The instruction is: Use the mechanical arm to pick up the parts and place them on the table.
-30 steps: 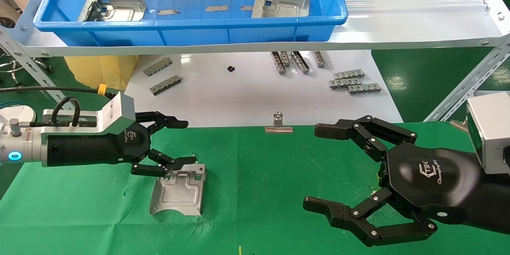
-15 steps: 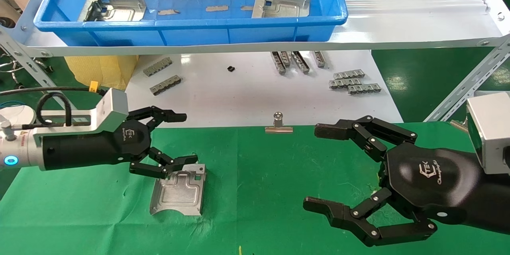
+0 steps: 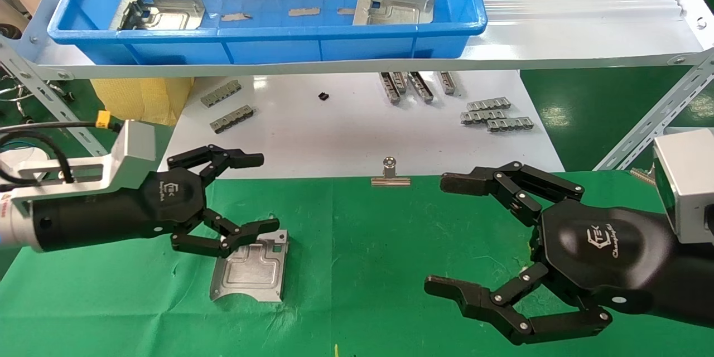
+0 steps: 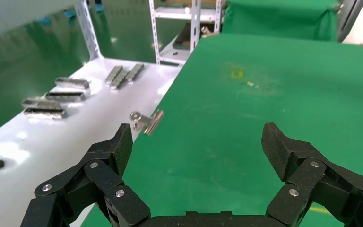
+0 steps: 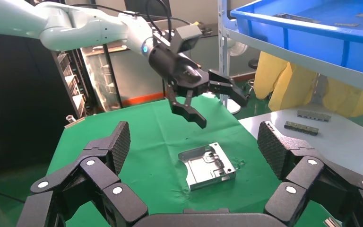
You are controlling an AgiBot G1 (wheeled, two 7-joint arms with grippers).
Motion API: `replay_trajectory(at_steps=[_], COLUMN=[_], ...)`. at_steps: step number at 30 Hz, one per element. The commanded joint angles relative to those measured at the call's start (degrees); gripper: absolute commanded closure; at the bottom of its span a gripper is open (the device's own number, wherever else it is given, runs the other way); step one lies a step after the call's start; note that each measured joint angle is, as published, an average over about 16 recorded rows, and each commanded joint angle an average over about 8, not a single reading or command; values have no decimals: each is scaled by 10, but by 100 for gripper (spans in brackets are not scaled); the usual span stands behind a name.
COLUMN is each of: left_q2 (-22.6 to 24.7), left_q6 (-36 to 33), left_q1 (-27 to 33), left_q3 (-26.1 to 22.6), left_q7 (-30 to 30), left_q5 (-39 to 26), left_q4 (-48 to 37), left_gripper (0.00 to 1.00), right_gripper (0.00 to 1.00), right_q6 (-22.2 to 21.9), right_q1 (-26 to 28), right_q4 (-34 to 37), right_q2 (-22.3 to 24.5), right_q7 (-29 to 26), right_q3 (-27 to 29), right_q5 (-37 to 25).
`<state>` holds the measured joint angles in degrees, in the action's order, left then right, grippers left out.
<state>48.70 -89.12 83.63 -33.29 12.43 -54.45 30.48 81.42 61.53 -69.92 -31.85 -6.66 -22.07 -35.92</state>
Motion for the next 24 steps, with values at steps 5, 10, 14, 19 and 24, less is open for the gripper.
replay_trajectory(at_steps=[5, 10, 14, 19, 24], left_q2=[-24, -44, -60, -79, -99], left_q6=[6, 11, 15, 20, 25], left_q1=[-38, -70, -96, -128, -160], left_q3=[30, 55, 75, 100, 125], left_q7=[-40, -74, -101, -134, -168], left_q5=[22, 40, 55, 73, 91], left_q4=[75, 137, 188, 250, 312], left_gripper=[0, 0, 0, 0, 0], right_gripper=[0, 0, 0, 0, 0], right_q6=[0, 0, 0, 0, 0], right_q1=[0, 0, 0, 0, 0], right_q4=[0, 0, 0, 0, 0], right_q2=[0, 0, 0, 0, 0], right_q7=[0, 0, 0, 0, 0], right_q3=[0, 0, 0, 0, 0], right_q5=[0, 0, 0, 0, 0])
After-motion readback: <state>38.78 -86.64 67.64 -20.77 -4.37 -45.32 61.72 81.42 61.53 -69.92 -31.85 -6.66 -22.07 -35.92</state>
